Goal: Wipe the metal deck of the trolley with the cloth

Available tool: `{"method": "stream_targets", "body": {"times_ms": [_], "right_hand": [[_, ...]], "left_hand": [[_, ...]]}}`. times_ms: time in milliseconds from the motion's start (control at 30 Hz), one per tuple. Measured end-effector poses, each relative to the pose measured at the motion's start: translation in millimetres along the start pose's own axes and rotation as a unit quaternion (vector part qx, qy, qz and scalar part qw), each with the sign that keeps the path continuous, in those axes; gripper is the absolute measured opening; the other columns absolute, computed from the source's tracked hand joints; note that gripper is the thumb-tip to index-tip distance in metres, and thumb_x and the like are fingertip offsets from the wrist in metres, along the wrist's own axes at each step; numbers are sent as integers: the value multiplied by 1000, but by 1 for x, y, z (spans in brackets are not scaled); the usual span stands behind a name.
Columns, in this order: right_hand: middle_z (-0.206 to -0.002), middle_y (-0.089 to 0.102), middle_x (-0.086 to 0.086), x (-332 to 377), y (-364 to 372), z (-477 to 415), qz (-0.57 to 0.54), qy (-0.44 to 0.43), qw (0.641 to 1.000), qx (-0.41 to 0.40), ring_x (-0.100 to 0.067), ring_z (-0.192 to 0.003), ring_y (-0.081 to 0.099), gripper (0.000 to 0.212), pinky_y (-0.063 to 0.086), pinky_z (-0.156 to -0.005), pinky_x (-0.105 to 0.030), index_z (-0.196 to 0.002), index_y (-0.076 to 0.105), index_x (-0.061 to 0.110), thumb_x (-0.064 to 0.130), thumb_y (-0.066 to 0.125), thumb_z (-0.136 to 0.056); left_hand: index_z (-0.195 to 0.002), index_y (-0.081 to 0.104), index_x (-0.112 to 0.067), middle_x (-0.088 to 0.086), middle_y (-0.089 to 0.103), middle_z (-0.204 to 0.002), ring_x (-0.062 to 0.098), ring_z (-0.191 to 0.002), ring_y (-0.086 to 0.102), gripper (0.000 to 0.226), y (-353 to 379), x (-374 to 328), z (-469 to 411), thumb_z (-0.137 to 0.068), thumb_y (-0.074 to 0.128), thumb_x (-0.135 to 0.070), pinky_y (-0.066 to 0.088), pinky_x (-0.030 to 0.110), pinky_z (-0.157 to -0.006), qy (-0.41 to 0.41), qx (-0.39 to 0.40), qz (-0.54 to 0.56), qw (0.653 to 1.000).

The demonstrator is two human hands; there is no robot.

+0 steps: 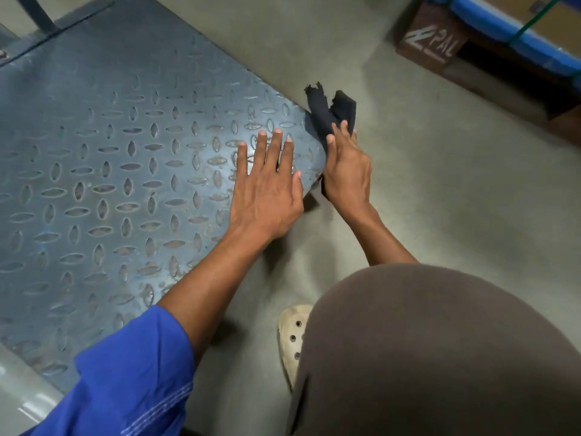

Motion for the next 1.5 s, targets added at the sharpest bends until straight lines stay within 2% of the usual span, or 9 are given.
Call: {"method": "stream_targets", "body": {"times_ms": [100,233,367,500,633,933,1067,1333,1500], "right_hand": [[-148,60,-16,-3,4,-13,6,11,1000,-23,-33,-135,59,42,45,-111,-36,-143,61,3,24,43,-112],[-104,75,-22,-24,-13,5,0,66,995,-74,-44,-93,68,38,31,-68,-31,-122,69,-1,23,40,-113],[-147,60,-18,-8,-10,2,11,-20,997,-73,-37,-129,63,43,51,-100,-39,-142,62,2,25,42,-112],[-156,50,-20,-9,-4,6,39,-91,994,-42,-36,-146,47,43,52,-108,-45,-145,59,2,23,43,-111],[-153,55,-18,-29,-9,12,55,-203,977,-40,-36,-143,51,38,54,-108,-41,-143,60,1,13,51,-109],[-146,61,-21,-31,-11,-1,19,-161,983,-84,-37,-136,58,37,50,-106,-31,-139,61,-4,13,49,-109],[-148,59,-20,-10,-23,2,-9,-186,974,-126,-36,-141,54,36,37,-113,-9,-141,59,-7,9,47,-110],[-149,58,-18,44,-21,50,-55,-297,952,-45,-32,-143,53,33,44,-117,-28,-140,60,-6,3,53,-109],[-151,56,-18,78,-2,118,-94,-351,930,62,-31,-146,50,34,42,-120,-29,-140,60,-6,4,53,-109]], "left_hand": [[-170,21,-12,11,16,-178,30,-166,10,67,1,1,0,-111,21,-42,6,57,-133,-3,-6,0,1000],[-170,22,-12,10,16,-178,30,-166,10,66,-2,0,-1,-110,22,-42,5,57,-133,-1,1,3,1000],[-169,24,-12,10,19,-178,31,-165,13,66,-2,0,-1,-110,23,-42,8,58,-133,-5,-1,0,1000],[-169,24,-13,10,19,-178,30,-165,12,66,-3,0,-1,-110,24,-42,7,58,-133,-4,-1,2,1000],[-170,20,-13,9,15,-179,29,-166,9,66,-2,0,-1,-111,22,-43,5,58,-133,-3,12,8,1000],[-170,19,-14,9,14,-179,29,-166,8,68,-1,0,0,-110,18,-43,5,58,-133,-2,17,7,1000],[-170,22,-14,9,16,-179,29,-166,10,67,-1,2,0,-110,19,-44,6,57,-133,0,14,9,1000],[-167,31,-11,14,25,-175,29,-165,16,66,-18,66,51,-111,30,-47,12,46,-135,146,22,32,988],[-170,22,-9,13,13,-179,29,-166,8,69,-54,179,144,-113,30,-48,16,53,-133,111,49,-18,992]]}}
Point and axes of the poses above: each hand's wrist, its own z-axis away from the middle knuckle, its own y-axis out of the palm, x = y × z, the point moved 2 cm from there along -z, towards the middle knuckle
